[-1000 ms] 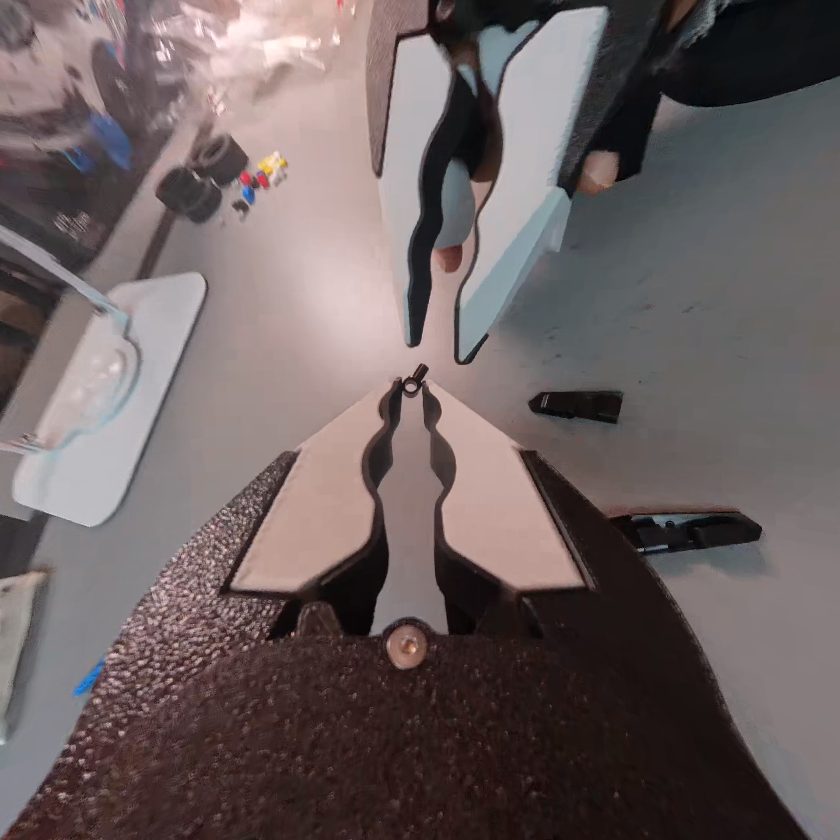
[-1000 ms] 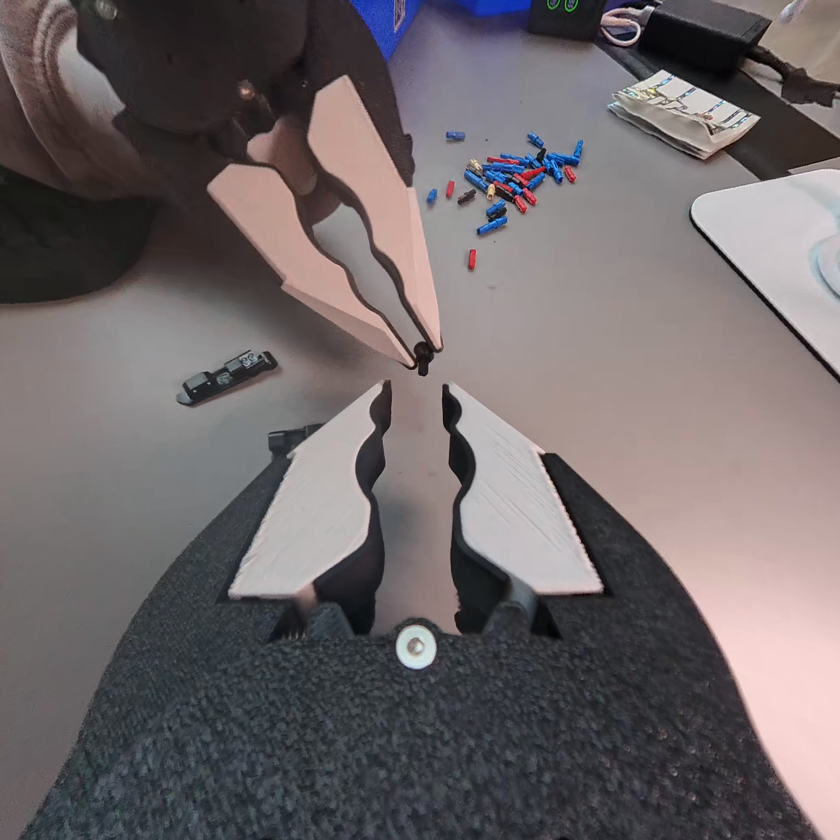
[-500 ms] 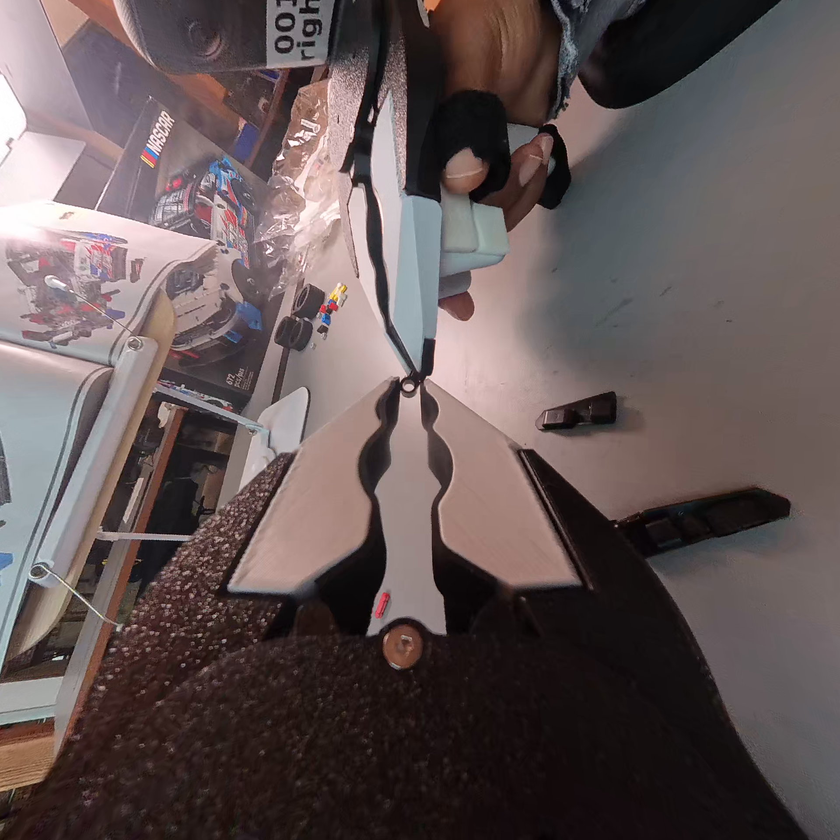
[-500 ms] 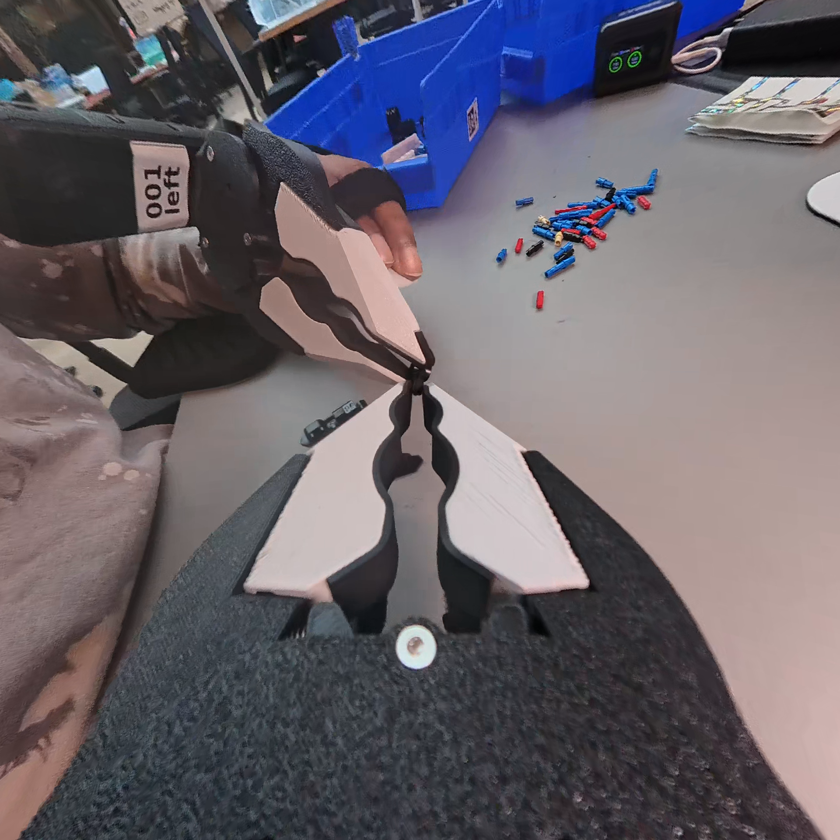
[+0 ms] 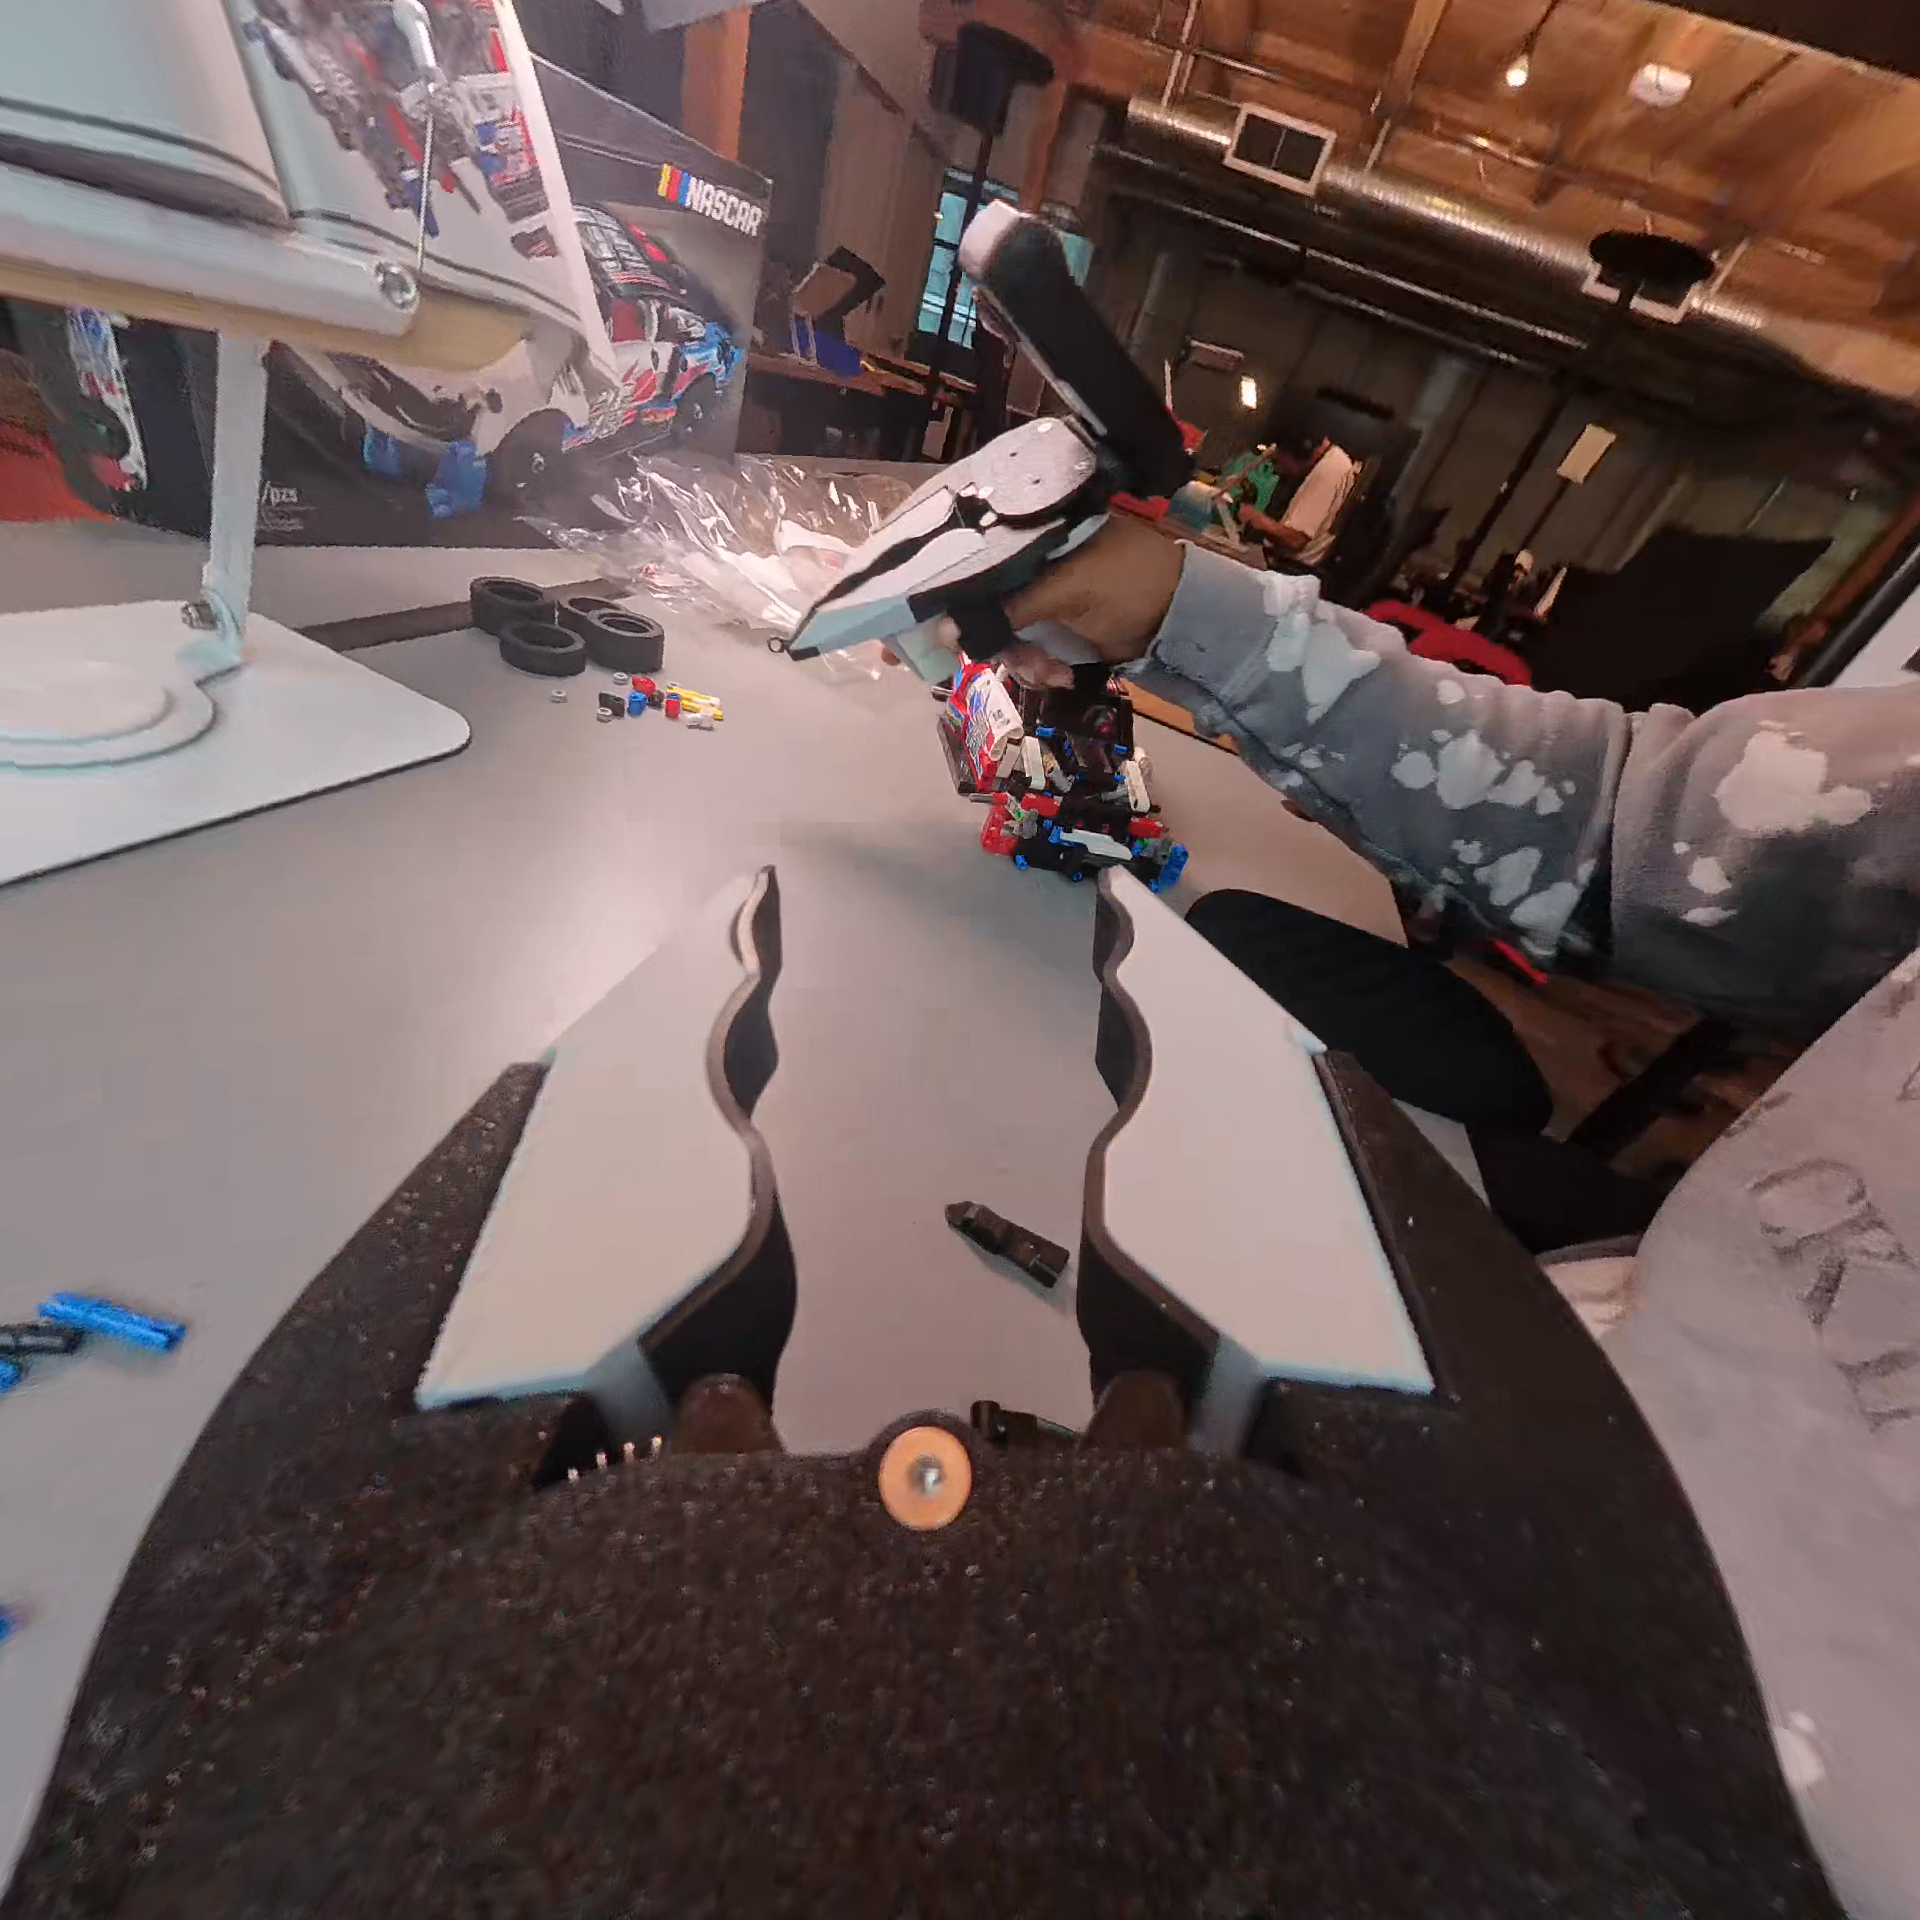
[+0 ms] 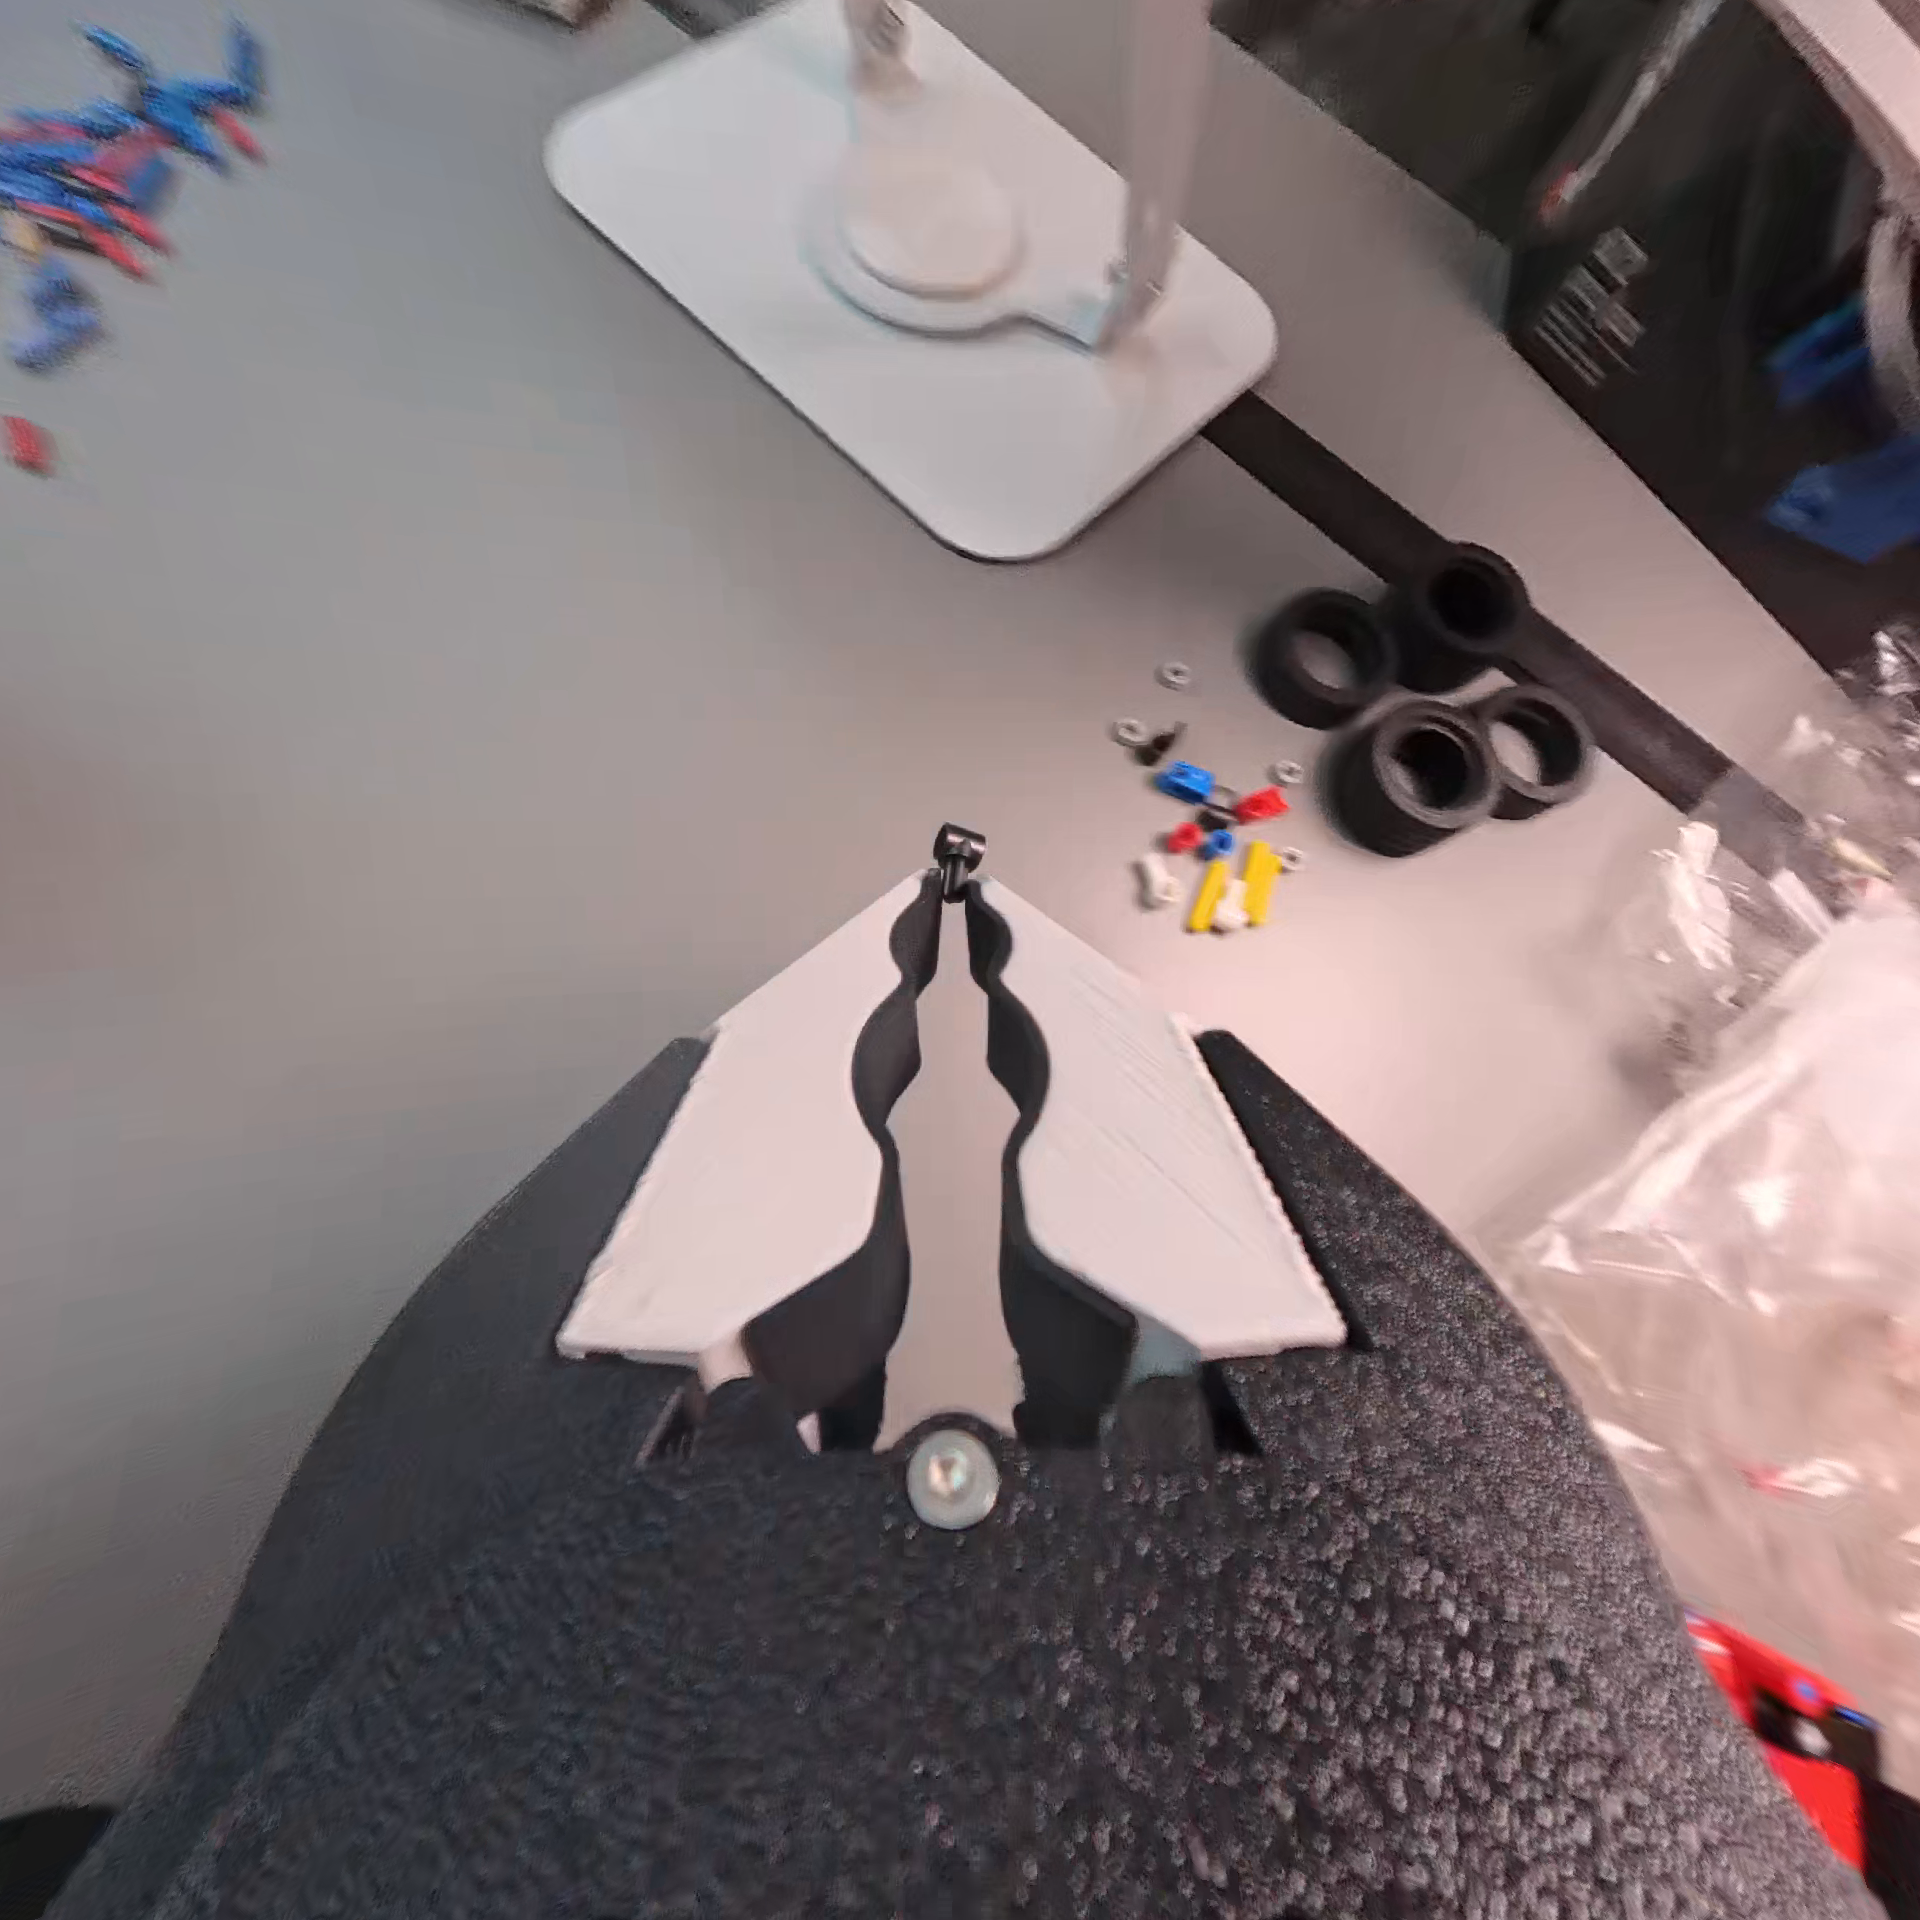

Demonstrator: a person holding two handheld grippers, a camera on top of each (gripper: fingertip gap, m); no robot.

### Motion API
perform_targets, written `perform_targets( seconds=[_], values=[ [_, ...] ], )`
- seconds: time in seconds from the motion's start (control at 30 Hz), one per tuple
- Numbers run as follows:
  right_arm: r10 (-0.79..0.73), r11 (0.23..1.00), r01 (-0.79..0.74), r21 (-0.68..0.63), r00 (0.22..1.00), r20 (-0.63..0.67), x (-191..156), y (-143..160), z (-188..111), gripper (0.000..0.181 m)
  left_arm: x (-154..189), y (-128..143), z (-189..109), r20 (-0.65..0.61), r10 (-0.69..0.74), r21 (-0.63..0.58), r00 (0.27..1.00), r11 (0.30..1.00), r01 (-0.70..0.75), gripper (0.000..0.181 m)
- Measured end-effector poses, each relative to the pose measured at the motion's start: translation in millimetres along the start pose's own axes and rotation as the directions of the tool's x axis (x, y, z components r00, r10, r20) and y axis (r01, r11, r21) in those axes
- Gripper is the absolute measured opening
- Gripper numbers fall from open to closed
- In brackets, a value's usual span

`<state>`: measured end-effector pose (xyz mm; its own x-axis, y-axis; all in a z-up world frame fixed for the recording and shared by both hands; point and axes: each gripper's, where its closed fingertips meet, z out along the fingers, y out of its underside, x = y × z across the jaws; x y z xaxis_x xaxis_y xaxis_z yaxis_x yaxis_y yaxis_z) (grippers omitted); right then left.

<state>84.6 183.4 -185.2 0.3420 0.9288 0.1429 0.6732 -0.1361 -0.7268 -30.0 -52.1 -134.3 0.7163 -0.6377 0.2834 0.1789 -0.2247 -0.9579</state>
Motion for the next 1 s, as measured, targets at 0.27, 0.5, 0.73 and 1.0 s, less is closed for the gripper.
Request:
perform_targets(
  seconds=[0.27,0.5,0.73,1.0],
  values=[
    [0.139,0.962,-0.166,-0.215,0.981,-0.135,85.0,24.5,61.0,0.004,-13.1,18.8,-2.8,0.019,-0.173,-0.014,0.985,0.985,0.173,0.05],
    [0.127,0.966,-0.154,-0.209,0.982,-0.138,89.2,25.4,69.7,0.021,-19.4,21.8,-6.1,0.018,-0.157,-0.029,0.987,0.987,0.157,0.051],
    [0.133,0.962,-0.134,0.237,0.991,0.021,35.5,-48.8,-5.8,0.02,-27.5,17.3,-12.2,0.047,-0.08,-0.022,0.996,0.996,0.081,0.052],
    [-0.245,0.969,0.185,0.166,0.825,0.509,-192.5,2.4,-26.4,0.018,-44.7,25.5,-18.7,0.178,0.021,-0.105,0.984,0.994,-0.002,0.052]
  ],
)
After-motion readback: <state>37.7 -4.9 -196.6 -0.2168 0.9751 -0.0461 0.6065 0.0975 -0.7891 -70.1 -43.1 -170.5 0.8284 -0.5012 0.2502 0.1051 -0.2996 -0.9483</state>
